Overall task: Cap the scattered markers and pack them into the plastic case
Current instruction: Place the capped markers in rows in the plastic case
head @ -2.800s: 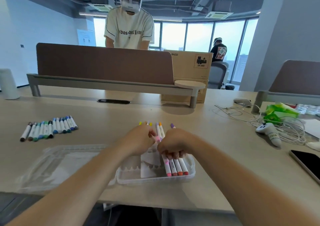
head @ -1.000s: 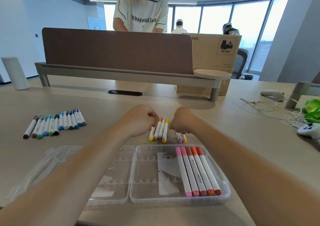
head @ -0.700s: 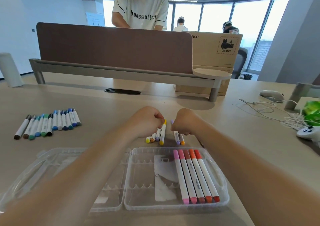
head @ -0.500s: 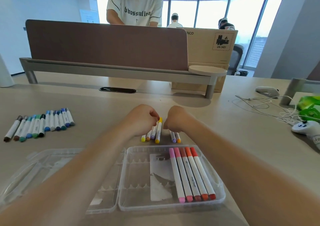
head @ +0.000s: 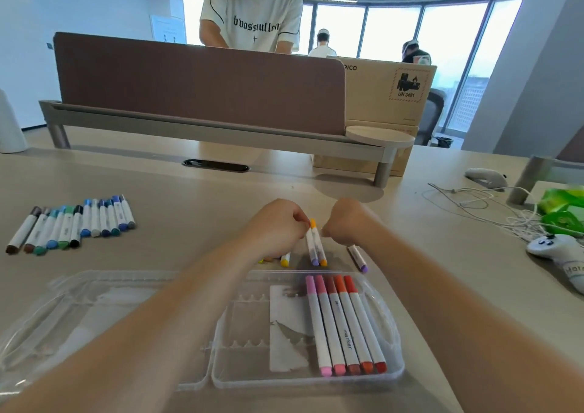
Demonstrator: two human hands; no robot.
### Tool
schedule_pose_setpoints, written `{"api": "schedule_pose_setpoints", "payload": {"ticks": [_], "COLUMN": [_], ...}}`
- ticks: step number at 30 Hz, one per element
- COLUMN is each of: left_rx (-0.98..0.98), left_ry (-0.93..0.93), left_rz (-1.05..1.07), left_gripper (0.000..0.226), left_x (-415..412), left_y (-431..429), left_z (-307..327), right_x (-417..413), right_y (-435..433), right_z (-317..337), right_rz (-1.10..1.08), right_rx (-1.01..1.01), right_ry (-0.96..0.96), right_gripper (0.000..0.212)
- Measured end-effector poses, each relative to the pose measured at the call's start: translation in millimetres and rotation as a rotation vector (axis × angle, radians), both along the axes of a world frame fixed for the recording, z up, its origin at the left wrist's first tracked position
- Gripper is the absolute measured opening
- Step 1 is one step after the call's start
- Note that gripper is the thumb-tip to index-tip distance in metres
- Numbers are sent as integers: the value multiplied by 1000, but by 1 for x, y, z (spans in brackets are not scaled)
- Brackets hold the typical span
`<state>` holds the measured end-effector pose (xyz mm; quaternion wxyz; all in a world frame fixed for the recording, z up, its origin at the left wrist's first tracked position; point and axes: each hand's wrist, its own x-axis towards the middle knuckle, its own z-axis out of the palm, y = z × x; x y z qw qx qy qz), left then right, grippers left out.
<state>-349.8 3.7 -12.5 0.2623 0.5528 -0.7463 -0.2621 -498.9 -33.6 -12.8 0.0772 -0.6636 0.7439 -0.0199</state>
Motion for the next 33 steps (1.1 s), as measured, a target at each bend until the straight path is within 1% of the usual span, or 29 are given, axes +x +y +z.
{"api": "schedule_pose_setpoints", "payload": {"ticks": [3, 6, 9, 11, 14, 15, 19, 21, 22, 23, 25, 27, 29, 31, 33], "left_rx": [-21, -36, -23, -20, -41, -41, -14, 1, 1, -5, -10, -8, -10, -7, -4], "left_ry": [1, -19, -61, -61, -47, -31, 54, 79, 89, 97, 102, 98, 69, 40, -31], "left_rz": [-41, -80, -84, -86, -86, -75, -3, 35, 49, 60, 74, 70, 43, 10, -32], "left_gripper": [21, 22, 21, 22, 22, 22, 20, 19, 19, 19, 18, 16, 16, 16, 17], "left_x": [-17, -32, -39, -40, -35, -31, -13, -3, 1, 6, 15, 21, 25, 28, 27], "left_y": [0, 1, 0, 1, 4, 7, 17, 25, 30, 35, 46, 56, 67, 77, 87], "left_z": [2, 2, -3, -6, -8, -7, -7, -5, -5, -4, -1, 2, 3, 3, 3], "right_x": [-22, -35, -34, -30, -25, -23, -7, 2, 6, 11, 20, 27, 33, 38, 41], "right_y": [6, 7, 7, 10, 12, 14, 30, 45, 53, 62, 79, 96, 110, 124, 133], "right_z": [2, -3, -8, -11, -13, -12, -2, 9, 15, 23, 33, 35, 33, 28, 23], "right_rz": [-61, -120, -120, -68, -58, -62, -25, -5, 11, 43, 96, 117, 130, 141, 145], "right_rx": [-3, -33, 52, 108, 90, 61, -79, -206, -225, -188, -48, 27, 92, 172, 253], "right_ry": [32, -20, 26, 107, 139, 115, -100, -173, -198, -204, -186, -178, -201, -237, -247], "right_gripper": [21, 33, 37, 33, 17, 18, 29, 29, 28, 29, 31, 30, 28, 31, 36]}}
